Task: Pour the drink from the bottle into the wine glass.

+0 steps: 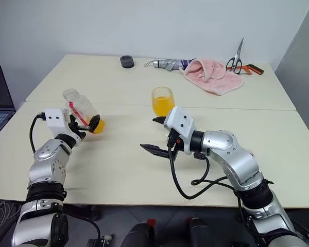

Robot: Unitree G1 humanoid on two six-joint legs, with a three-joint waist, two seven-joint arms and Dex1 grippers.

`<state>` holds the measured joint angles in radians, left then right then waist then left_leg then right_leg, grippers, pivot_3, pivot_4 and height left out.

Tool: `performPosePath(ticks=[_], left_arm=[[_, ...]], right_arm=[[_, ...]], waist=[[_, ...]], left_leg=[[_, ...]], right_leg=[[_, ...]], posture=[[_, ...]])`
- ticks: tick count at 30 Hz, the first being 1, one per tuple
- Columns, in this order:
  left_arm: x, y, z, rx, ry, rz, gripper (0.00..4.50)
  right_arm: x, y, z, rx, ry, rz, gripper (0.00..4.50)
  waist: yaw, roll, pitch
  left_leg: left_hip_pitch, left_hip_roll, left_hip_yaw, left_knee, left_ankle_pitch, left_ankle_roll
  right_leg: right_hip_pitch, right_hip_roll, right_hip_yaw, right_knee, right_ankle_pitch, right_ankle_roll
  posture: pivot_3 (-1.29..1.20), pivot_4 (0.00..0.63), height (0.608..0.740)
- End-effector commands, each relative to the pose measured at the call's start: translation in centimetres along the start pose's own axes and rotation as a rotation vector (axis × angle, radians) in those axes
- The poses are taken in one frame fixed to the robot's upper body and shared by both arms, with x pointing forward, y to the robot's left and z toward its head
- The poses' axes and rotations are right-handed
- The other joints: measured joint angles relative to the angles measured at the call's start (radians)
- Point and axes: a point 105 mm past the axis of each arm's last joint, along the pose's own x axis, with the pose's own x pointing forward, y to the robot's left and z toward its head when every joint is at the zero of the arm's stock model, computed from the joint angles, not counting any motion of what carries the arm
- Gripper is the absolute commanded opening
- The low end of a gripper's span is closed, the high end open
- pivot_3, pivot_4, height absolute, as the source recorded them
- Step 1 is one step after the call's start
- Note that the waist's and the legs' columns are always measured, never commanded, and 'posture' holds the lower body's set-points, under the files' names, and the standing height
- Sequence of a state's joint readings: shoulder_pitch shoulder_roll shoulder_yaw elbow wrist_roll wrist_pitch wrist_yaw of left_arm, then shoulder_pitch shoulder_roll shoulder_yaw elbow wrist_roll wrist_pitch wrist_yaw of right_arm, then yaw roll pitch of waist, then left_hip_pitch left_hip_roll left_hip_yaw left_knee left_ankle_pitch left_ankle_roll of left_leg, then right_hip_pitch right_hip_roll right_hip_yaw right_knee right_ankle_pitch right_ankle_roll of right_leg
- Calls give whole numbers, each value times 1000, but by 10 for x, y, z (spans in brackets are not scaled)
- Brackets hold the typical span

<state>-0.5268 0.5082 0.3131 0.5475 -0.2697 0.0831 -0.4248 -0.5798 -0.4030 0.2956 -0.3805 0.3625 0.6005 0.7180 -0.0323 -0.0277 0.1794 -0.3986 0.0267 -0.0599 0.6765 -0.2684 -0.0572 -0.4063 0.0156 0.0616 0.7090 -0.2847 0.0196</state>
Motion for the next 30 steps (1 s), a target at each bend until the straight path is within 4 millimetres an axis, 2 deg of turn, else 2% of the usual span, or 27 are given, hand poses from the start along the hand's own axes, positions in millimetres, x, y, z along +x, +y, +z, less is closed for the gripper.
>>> performPosePath(ticks=[1, 4, 7, 9, 14, 17, 19, 22, 24, 30], left_arm=[[-7, 3, 15, 80, -64, 10, 4464], [-17, 5, 16, 117, -86, 34, 4464], [-30, 7, 15, 140, -90, 73, 4464], [-40, 6, 14, 174, -87, 98, 4464], [-64, -8, 13, 226, -90, 103, 4464], [-74, -18, 10, 230, -93, 105, 4464], [-81, -23, 7, 217, -102, 111, 4464], [-89, -25, 0, 191, -96, 132, 4464], [-95, -28, -4, 163, -92, 138, 4464], [-102, -34, -7, 115, -108, 133, 4464]], right_arm=[[-7, -2, 8, -36, -20, -12, 4500], [-15, -1, 2, -43, -29, -26, 4500], [-26, -8, 1, -89, -100, -119, 4500], [-34, -9, -8, -86, -112, -165, 4500], [-55, -9, -50, 7, -75, -288, 4500], [-67, -22, -79, 30, -44, -448, 4500], [-78, -38, -91, 20, -48, -591, 4500], [-92, -55, -101, -30, -45, -755, 4500], [-99, -62, -106, 31, -66, -835, 4500], [-93, -64, -112, 71, -64, -821, 4500]], waist=[[0, 0, 0], [0, 0, 0], [0, 0, 0], [0, 0, 0], [0, -1, 0], [0, -1, 0], [0, 0, 0], [0, 0, 0], [0, 0, 0], [0, 0, 0]], left_leg=[[0, 0, 0, 0, 0, 0], [0, 1, 0, 0, 0, 0], [0, 1, 0, -1, 0, 0], [0, 2, 0, -1, 0, 0], [0, 3, 0, -1, 0, 0], [2, 2, 2, -1, 0, 0], [3, 2, 3, -1, 0, 0], [4, 1, 5, -2, 0, 0], [4, 1, 5, -2, 0, 0], [4, 1, 6, -2, 0, 0]], right_leg=[[0, 0, 0, 0, 0, 0], [0, -1, 1, 0, 0, 0], [0, -2, 1, -1, 0, 0], [0, -2, 1, -1, 0, 0], [1, -3, 2, -2, 0, 0], [1, -2, 2, -2, 0, 0], [2, -1, 3, -2, 0, 0], [2, 0, 5, -2, 0, 0], [2, 0, 6, -2, 0, 0], [2, 1, 7, -2, 0, 0]], posture=[[0, 150, 740], [0, 150, 740], [0, 150, 740], [0, 150, 740], [0, 150, 740], [0, 150, 740], [0, 150, 740], [0, 150, 740], [0, 150, 740], [0, 150, 740]])
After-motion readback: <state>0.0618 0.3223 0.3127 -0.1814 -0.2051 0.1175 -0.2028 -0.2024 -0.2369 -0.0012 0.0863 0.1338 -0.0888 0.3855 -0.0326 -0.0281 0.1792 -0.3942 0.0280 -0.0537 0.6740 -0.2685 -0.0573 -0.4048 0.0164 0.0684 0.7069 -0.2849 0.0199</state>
